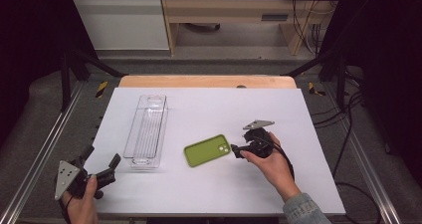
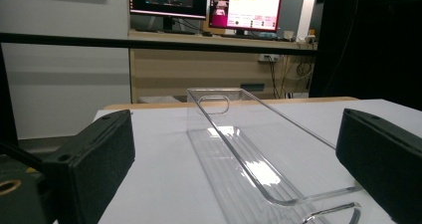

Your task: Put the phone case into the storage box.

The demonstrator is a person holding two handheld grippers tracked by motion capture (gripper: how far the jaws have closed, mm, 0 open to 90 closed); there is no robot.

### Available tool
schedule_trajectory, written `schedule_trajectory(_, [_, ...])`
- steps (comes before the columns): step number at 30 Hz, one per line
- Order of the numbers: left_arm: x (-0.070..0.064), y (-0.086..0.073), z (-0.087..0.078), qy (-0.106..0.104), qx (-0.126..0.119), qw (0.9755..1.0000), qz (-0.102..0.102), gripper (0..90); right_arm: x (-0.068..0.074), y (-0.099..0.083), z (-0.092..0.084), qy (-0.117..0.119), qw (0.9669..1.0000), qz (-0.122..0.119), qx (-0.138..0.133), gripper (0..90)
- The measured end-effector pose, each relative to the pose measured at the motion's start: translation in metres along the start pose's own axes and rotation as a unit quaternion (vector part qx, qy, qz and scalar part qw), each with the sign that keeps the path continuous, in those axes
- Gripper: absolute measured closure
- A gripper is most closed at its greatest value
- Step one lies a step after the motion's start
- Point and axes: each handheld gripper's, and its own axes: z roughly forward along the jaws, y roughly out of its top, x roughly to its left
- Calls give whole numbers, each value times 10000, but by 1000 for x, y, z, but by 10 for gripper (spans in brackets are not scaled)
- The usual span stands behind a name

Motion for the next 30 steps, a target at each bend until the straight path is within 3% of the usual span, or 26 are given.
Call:
schedule_trajectory(4, [-4,-1,4,-159,76,9998,93,15,-3,3,7,27,9997,193,125,237])
schedule_trajectory(9, [-9,-2,6,-221,195,9991,310,15,-4,4,14,120,9995,194,199,293])
schedule_trajectory(30, [-14,-3,12,-273,365,9980,441,14,4,14,28,436,9983,161,347,557])
